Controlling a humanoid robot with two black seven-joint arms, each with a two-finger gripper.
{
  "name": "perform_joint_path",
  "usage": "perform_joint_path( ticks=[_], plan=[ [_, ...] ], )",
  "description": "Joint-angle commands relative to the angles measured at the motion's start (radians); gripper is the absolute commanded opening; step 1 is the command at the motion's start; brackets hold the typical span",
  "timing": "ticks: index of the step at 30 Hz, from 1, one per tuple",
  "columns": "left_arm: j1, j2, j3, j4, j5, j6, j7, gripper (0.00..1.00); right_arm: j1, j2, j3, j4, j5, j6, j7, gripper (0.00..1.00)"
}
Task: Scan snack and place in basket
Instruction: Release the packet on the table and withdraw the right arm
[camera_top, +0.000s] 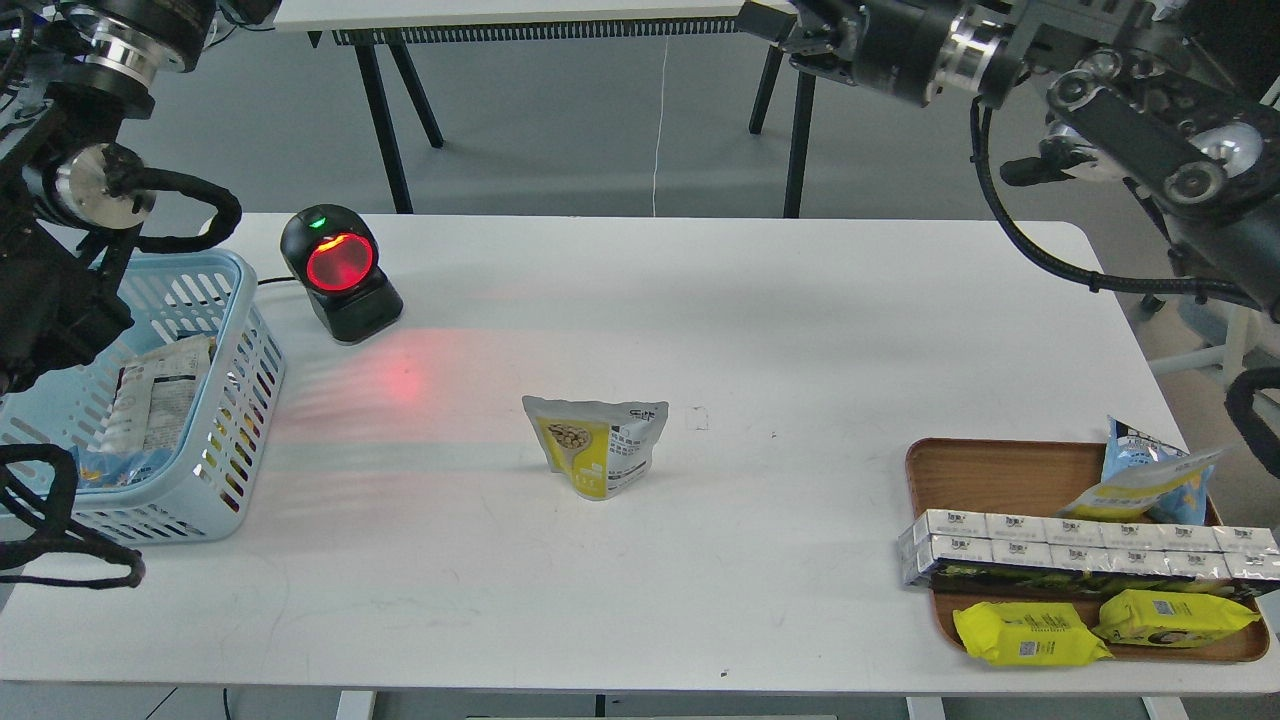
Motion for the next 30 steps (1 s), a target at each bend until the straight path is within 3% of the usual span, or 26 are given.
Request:
perform_joint_path(
  ticks=[1,6,11,16,22,30],
  plan=[
    [0.048,0.020,-0.080,0.000,0.003,0.000,0.000,1.00,-0.034,-0.070,0.006,0.006,0.218,0.000,0.000,1.00],
    [0.030,0.023,-0.131,-0.005,0.000,0.000,0.000,1.00,-0.068,-0.113,0.043,0.008,0.264,0.000,0.000,1.00],
    [-0.071,-0.018,-0.043,-0.026,0.032,0.000,0.000,1.00,-0.108,-0.156,0.092,0.011,0.264,0.000,0.000,1.00],
    [-0.281,0.057,0.280,-0.103,0.040,0.000,0.000,1.00,-0.160,-0.204,0.161,0.012,0.280,0.000,0.000,1.00],
    [-0.652,0.068,0.760,-0.221,0.103,0.000,0.000,1.00,-0.298,-0.198,0.255,0.029,0.442,0.000,0.000,1.00],
    [-0.861,0.031,1.026,-0.472,0.447,0.000,0.000,1.00,-0.411,-0.193,0.270,0.026,0.675,0.000,0.000,1.00]
  ],
)
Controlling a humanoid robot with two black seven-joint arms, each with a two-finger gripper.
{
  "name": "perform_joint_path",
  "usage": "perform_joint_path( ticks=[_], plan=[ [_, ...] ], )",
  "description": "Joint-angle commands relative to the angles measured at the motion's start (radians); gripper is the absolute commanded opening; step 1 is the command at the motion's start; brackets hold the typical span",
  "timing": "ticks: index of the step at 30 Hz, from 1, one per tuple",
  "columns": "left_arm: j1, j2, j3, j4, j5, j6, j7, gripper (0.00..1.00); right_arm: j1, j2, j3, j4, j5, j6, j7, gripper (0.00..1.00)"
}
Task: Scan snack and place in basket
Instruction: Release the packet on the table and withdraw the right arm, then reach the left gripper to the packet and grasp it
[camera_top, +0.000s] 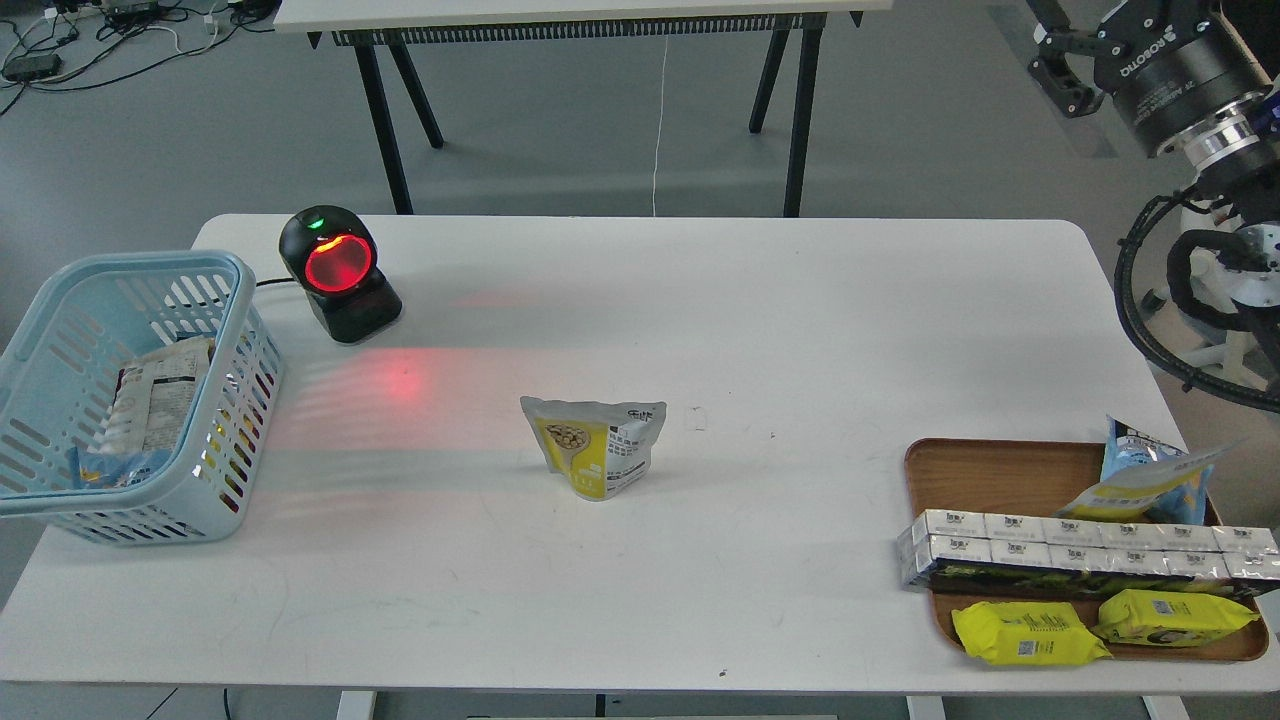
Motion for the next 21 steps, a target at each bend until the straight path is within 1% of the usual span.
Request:
perform_joint_path(
  ticks=[1,2,5,8,9,12,16,21],
  plan=[
    [-0.067,-0.043,0.124,-0.158,0.232,0.000,0.000,1.00,-0.051,0.002,0.001,0.004,0.066,0.000,0.000,1.00],
    [-0.076,-0.053,0.157,-0.202,0.287,0.000,0.000,1.00,-0.057,0.002,0.001,0.005,0.068,0.000,0.000,1.00],
    [-0.102,-0.069,0.328,-0.339,0.427,0.000,0.000,1.00,-0.072,0.004,0.002,0.005,0.068,0.000,0.000,1.00],
    [-0.139,-0.103,0.486,-0.456,0.470,0.000,0.000,1.00,-0.077,0.004,0.001,0.005,0.068,0.000,0.000,1.00],
    [-0.148,-0.108,0.526,-0.482,0.473,0.000,0.000,1.00,-0.078,0.004,-0.004,0.004,0.068,0.000,0.000,1.00],
    [-0.153,-0.131,0.579,-0.548,0.522,0.000,0.000,1.00,-0.084,0.004,-0.004,0.004,0.068,0.000,0.000,1.00],
    [-0.147,-0.180,0.646,-0.556,0.620,0.000,0.000,0.99,-0.086,0.004,-0.005,0.004,0.068,0.000,0.000,1.00],
    [-0.102,-0.261,0.720,-0.485,0.622,0.000,0.000,0.99,-0.091,0.004,-0.007,0.005,0.068,0.000,0.000,1.00]
  ],
)
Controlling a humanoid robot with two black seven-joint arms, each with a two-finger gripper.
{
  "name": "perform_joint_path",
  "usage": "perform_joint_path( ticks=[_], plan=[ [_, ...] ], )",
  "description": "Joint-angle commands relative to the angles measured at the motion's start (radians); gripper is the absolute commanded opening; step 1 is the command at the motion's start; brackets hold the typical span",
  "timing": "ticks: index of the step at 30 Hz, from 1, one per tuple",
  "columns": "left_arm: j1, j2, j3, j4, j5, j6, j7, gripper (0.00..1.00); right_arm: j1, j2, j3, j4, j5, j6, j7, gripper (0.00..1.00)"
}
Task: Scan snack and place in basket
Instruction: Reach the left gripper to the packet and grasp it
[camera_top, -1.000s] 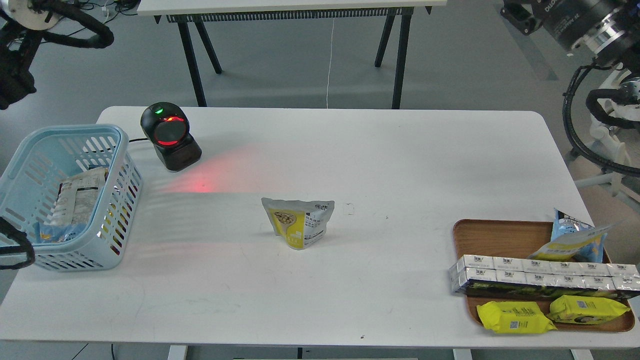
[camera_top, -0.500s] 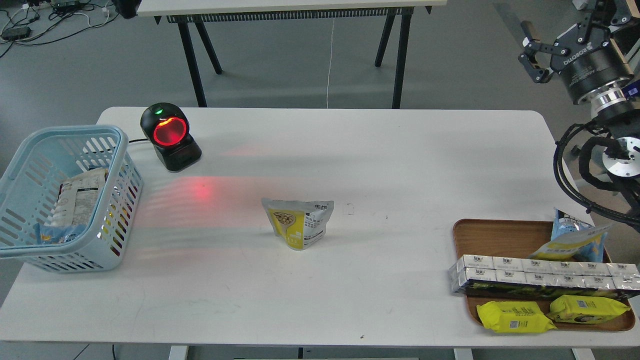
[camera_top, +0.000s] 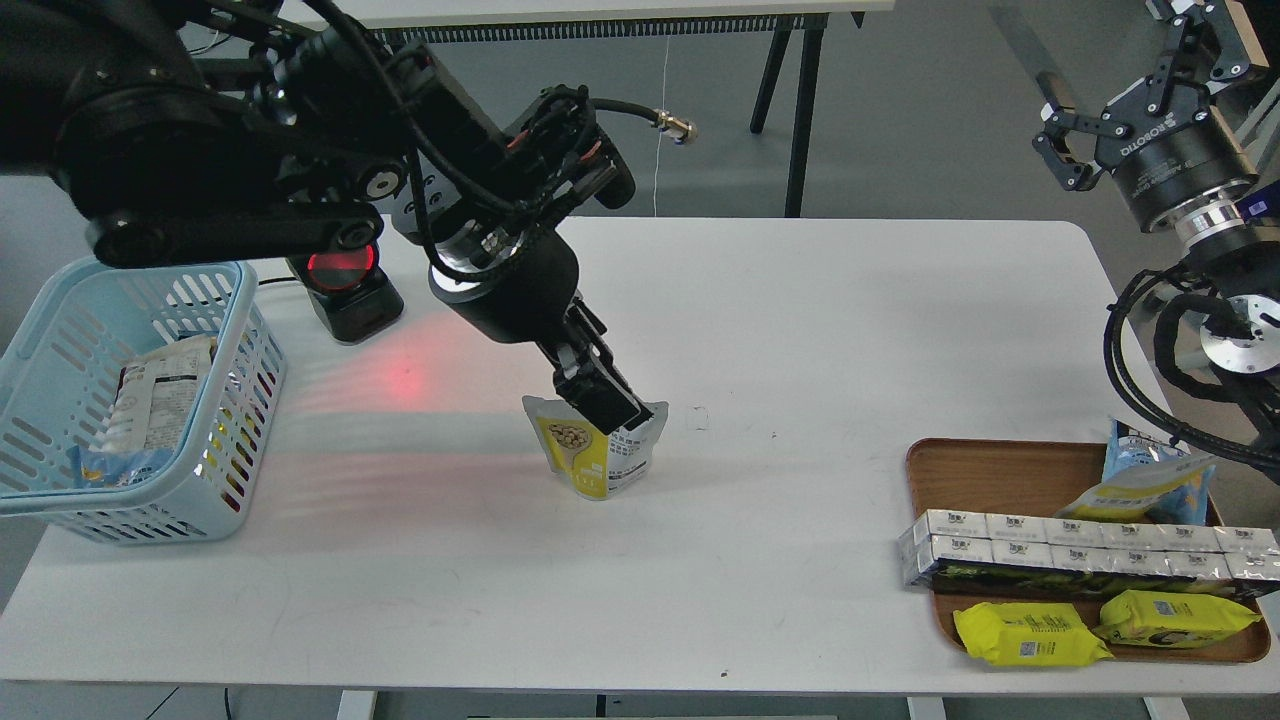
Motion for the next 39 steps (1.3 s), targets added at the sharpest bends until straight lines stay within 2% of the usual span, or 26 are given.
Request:
perform_joint_path(
  ticks=[1,8,10,12,17,20,21,23,24,26,39],
  plan=[
    [0.049,-0.052,0.043,0.059,0.003,0.000,0.000,0.99,-0.004,0.000,0.000,0.002,0.000,0.000,0.000,1.00],
    [0.186,-0.103,0.044,0.175,0.004,0.000,0.000,0.99,-0.027,-0.008,0.006,0.005,0.000,0.000,0.000,1.00],
    [0.222,-0.112,0.050,0.194,0.004,0.000,0.000,0.96,-0.027,-0.011,0.006,0.005,0.000,0.000,0.000,1.00],
    [0.242,-0.113,0.056,0.197,0.004,0.045,0.000,0.90,-0.030,-0.012,0.006,0.005,0.000,0.000,0.000,1.00],
    [0.246,-0.138,0.148,0.195,-0.005,0.203,0.000,0.57,-0.033,-0.014,0.006,0.005,0.000,0.000,0.000,1.00],
    [0.247,-0.144,0.182,0.191,-0.008,0.234,0.000,0.46,-0.039,-0.014,0.006,0.005,0.000,0.000,0.000,1.00],
    [0.249,-0.144,0.182,0.191,-0.010,0.235,0.000,0.39,-0.040,-0.014,0.006,0.005,0.000,0.000,0.000,1.00],
    [0.255,-0.144,0.182,0.191,-0.010,0.249,0.000,0.13,-0.041,-0.014,0.006,0.006,0.000,0.000,0.000,1.00],
    [0.255,-0.143,0.179,0.191,-0.010,0.268,0.000,0.07,-0.041,-0.014,0.006,0.006,0.000,0.000,0.000,1.00],
    [0.256,-0.143,0.182,0.191,-0.011,0.283,0.000,0.01,-0.041,-0.014,0.006,0.011,0.000,0.000,0.000,1.00],
    [0.241,-0.107,0.190,0.180,-0.060,0.318,0.000,0.00,-0.045,-0.022,0.006,0.029,0.000,0.000,0.000,1.00]
  ],
)
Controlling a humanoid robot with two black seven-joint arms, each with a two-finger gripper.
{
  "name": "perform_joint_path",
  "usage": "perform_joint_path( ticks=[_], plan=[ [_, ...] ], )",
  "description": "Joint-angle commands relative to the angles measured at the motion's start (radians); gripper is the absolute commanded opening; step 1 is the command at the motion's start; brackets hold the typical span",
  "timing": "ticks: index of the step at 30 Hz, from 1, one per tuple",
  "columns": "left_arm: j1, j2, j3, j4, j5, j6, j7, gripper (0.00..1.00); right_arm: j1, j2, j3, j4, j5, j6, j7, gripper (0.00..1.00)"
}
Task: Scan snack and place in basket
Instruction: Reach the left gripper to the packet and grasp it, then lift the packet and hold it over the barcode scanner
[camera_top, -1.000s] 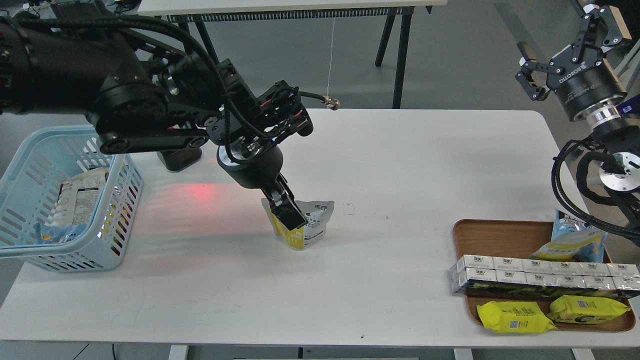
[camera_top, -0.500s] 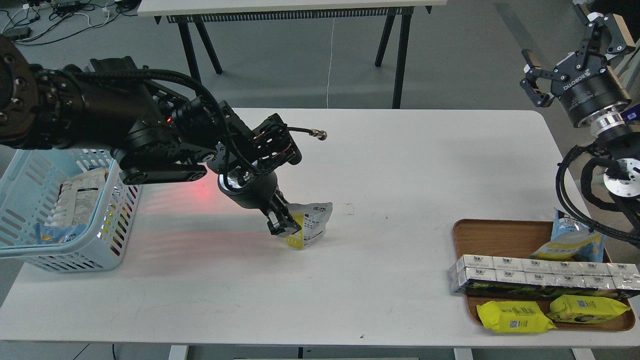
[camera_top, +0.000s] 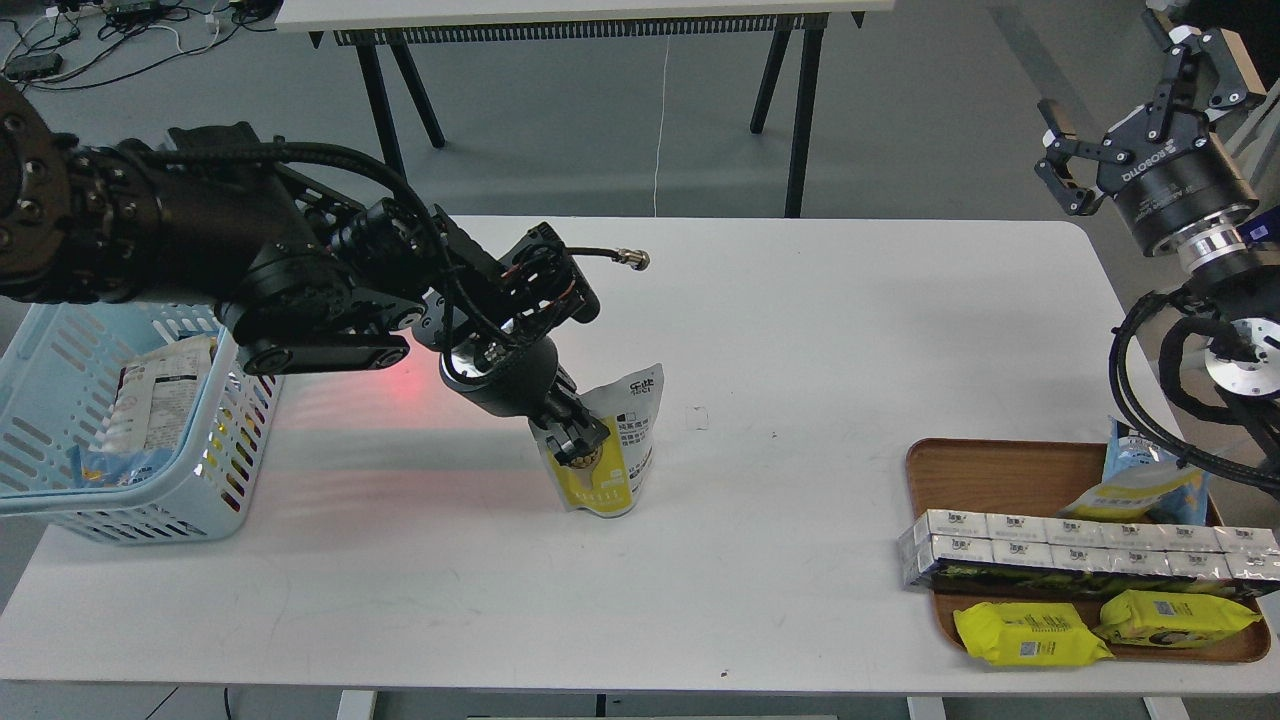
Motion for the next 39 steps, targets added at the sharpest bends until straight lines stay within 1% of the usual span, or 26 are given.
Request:
perform_joint_path(
  ticks=[1,7,11,16,20,26,39],
  plan=[
    [-0.014,0.033,0.002,0.001,0.000,0.005,0.000,0.00,0.000,-0.005,0.000,0.007,0.000,0.000,0.000,1.00],
    [-0.086,0.143,0.001,0.025,0.006,0.006,0.000,0.00,0.000,-0.013,0.005,0.012,0.000,0.000,0.000,1.00],
    [-0.100,0.217,0.001,0.091,0.016,0.003,0.000,0.00,0.000,-0.015,0.005,0.012,0.000,0.000,0.000,1.00],
    [-0.090,0.274,0.002,0.180,0.028,0.022,0.000,0.00,0.000,-0.021,0.005,0.007,-0.002,0.000,0.000,1.00],
    [-0.079,0.340,0.004,0.182,0.083,0.023,0.000,0.00,0.000,-0.021,0.005,0.005,-0.002,0.000,0.000,1.00],
    [-0.045,0.395,0.001,0.194,0.154,0.022,0.000,0.00,0.001,-0.021,0.005,0.007,-0.002,0.000,0.000,1.00],
    [-0.019,0.444,0.002,0.176,0.172,0.017,0.000,0.00,0.001,-0.027,0.005,0.009,-0.002,0.000,0.000,1.00]
  ],
)
